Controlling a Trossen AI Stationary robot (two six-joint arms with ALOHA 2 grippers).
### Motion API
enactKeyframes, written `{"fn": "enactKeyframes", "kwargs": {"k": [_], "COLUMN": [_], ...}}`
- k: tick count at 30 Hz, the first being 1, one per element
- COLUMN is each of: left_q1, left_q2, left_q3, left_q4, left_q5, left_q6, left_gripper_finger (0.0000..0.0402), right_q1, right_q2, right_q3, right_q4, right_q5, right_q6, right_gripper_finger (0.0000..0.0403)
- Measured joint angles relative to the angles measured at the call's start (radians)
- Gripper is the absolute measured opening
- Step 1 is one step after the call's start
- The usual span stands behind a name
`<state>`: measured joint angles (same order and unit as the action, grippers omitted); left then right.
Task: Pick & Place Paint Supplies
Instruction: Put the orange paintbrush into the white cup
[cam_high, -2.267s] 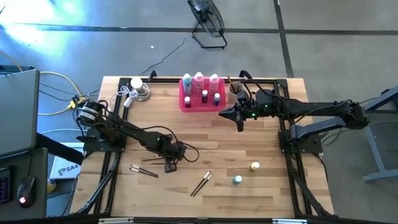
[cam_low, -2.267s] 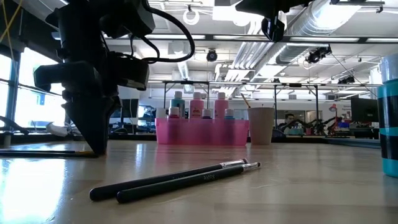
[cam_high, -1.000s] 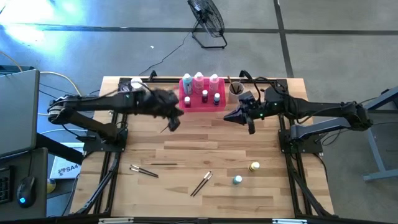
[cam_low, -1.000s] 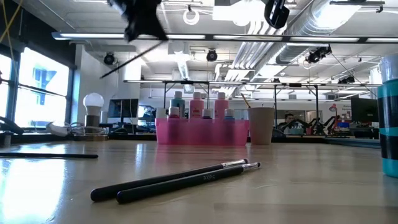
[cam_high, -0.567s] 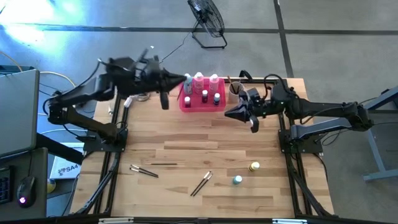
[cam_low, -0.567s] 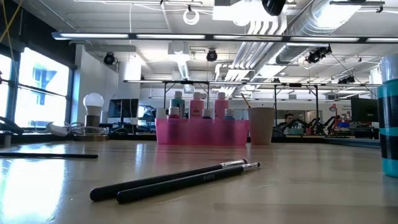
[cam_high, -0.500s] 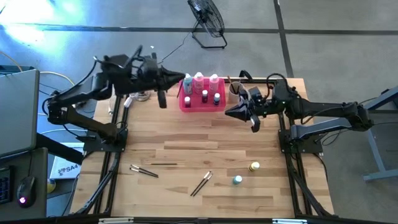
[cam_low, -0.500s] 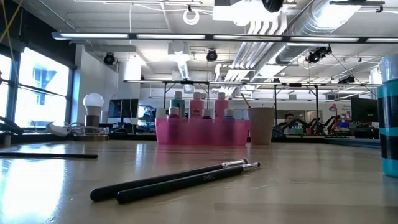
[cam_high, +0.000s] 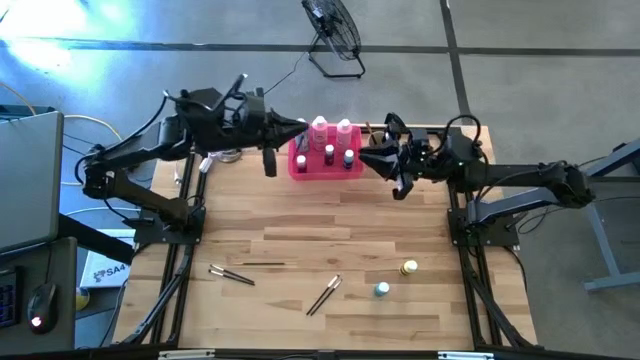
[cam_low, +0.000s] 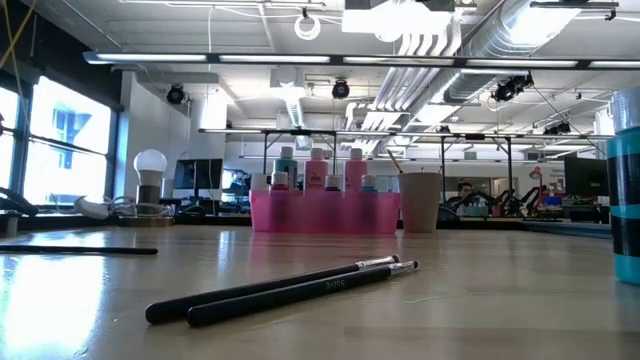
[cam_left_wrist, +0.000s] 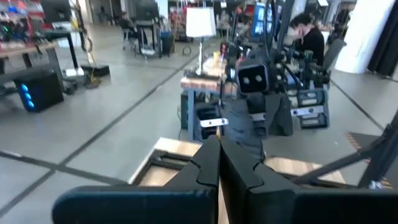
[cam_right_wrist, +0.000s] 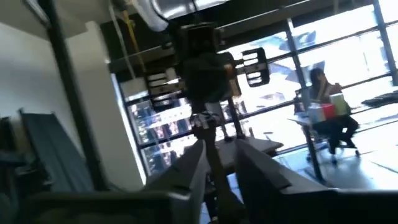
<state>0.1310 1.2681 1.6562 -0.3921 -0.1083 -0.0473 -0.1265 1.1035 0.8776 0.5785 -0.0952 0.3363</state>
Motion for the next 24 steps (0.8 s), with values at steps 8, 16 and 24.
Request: {"fn": "enactKeyframes", "kwargs": {"k": [8,16,24], "left_q1": [0.000,0.000,0.000], "left_q2": [0.066,0.162,0.221], "left_q3": [0.000,0.000,0.000], "left_q4": [0.062,0.124,0.216], "left_q5": [0.054,0.056,0.140], "left_q6": [-0.042,-0.078,-0.089], "left_gripper_finger": [0.0000,0.0000,0.0000], "right_q1": [-0.001,0.000,0.000], "right_q2": [0.064,0.077,0.077], "right_q3": [0.000,0.000,0.000], "right_q4": [0.049,0.047,-0.032], "right_q5": [0.055,0.053,0.098], "right_q6": [0.017,-0.090,-0.184], "right_gripper_finger": [0.0182,0.0186,0.0186]}}
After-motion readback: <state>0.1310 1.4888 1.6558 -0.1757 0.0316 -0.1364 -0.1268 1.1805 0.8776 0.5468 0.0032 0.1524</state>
